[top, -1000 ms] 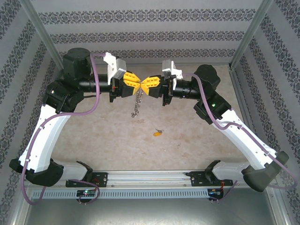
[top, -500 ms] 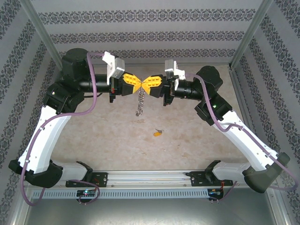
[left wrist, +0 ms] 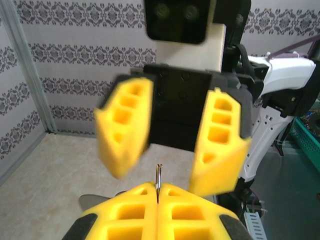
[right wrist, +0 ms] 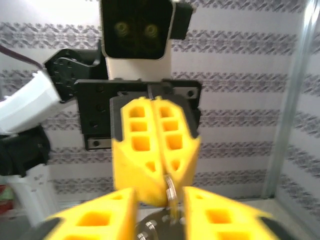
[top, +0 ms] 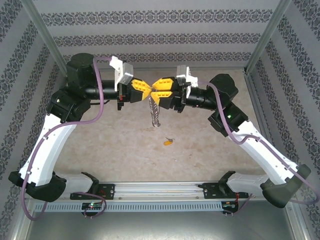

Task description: Put the keys on the keyring

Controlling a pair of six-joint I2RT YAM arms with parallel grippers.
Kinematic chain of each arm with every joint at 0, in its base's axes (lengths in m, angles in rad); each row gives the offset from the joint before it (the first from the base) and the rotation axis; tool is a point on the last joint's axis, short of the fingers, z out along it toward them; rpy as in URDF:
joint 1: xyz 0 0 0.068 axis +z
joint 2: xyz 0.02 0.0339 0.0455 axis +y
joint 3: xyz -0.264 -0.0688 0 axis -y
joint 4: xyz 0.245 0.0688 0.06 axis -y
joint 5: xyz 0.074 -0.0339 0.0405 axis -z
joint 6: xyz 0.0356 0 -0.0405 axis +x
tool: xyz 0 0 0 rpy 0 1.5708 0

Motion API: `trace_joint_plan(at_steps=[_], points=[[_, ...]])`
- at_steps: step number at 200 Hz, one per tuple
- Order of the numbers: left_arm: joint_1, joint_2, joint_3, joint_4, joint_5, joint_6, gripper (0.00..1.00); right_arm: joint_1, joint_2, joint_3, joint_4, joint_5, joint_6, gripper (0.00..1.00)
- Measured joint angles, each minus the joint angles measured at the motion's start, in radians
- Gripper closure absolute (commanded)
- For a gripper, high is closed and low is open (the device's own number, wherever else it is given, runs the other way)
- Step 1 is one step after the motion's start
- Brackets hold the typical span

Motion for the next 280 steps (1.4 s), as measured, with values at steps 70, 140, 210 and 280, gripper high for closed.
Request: trace_joint_plan(at_steps=[70, 140, 210, 280], points=[[-0.001, -0.092, -0.112, -0.018, -0.124, 0.063, 1.00, 0.007, -0.113, -0.024, -0.254, 0.316, -0.070, 0.49], [-0.001, -0.119, -0.209, -0.022, -0.176, 0.079, 1.00, -0.030, -0.196, -0.104, -0.539, 0.611, 0.059, 0.40], [0.000, -0.140, -0.308, -0.011, -0.197, 0.061, 1.00, -0.055, 0.029, -0.149, -0.818, 0.591, 0.206, 0.38], [0.032, -0.225, -0.485, 0.032, -0.216, -0.061, 1.00, -0.054, 0.264, -0.237, -0.831, 0.473, 0.261, 0.47]])
